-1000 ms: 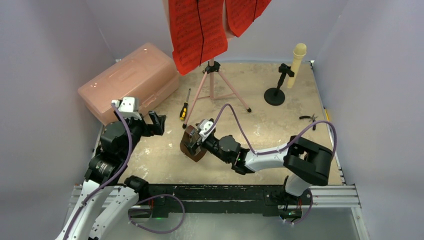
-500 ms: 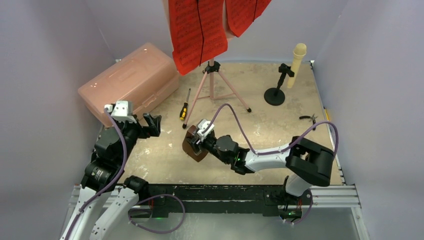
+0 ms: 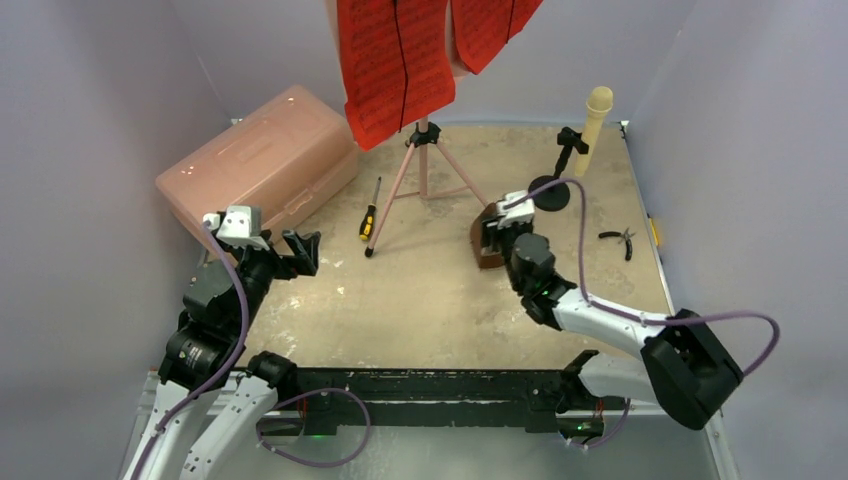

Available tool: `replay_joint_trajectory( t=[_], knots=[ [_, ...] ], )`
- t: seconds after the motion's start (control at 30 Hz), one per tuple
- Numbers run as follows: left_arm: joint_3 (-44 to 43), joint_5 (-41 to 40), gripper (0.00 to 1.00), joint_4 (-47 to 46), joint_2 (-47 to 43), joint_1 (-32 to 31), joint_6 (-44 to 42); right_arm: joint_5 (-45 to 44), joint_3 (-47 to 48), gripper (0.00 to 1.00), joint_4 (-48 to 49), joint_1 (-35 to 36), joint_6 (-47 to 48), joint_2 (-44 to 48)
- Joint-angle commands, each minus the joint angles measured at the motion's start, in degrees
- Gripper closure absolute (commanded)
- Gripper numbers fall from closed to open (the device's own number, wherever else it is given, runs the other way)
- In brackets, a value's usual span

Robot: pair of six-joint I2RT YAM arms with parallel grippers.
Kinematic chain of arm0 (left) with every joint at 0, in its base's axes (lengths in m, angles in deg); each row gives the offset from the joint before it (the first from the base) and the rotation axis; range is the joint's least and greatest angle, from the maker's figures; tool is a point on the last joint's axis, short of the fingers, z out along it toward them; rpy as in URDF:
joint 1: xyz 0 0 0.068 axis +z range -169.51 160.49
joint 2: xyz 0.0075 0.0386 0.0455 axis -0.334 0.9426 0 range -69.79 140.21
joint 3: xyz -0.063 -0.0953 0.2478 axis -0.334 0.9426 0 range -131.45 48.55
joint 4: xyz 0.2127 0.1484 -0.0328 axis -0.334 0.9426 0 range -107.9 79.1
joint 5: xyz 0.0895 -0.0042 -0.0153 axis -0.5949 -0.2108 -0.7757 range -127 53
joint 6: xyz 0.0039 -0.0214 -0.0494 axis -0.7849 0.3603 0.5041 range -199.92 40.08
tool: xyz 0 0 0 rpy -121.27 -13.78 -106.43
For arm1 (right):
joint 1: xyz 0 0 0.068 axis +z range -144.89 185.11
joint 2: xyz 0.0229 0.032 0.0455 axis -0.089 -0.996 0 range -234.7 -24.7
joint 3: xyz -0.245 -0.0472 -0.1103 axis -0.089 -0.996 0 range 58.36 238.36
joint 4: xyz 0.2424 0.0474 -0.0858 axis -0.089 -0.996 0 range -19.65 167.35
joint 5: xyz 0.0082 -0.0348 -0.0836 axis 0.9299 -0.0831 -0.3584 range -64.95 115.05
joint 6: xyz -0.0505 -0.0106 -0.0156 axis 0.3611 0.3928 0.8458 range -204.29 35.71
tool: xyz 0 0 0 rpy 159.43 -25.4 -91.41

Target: Pack up the instrument practice props

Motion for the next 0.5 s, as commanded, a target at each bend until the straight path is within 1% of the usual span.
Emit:
replay_joint_trajectory(
  t=[0.0, 0.2, 0.37, 0.47],
  knots=[
    [0.43, 0.14, 0.01, -1.14, -0.48, -0.25, -0.76, -7.15, 0.01, 0.61, 7.28, -5.99, 2.98, 5.87],
    [0.41, 0.13, 0.01, -1.14, -0.67, -0.83, -0.85, -12.65, -0.26, 0.61, 8.29, -16.21, 1.62, 6.76],
    [0.40, 0.06, 0.01, -1.14, -0.84, -1.32, -0.84, -12.46, 0.15, 0.61, 9.25, -25.76, -5.24, 7.05],
    [0.40, -0.11, 0.01, -1.05, -1.04, -1.50, -0.85, -14.27, 1.78, 0.60, 8.85, -29.28, -6.69, 5.32]
  ],
)
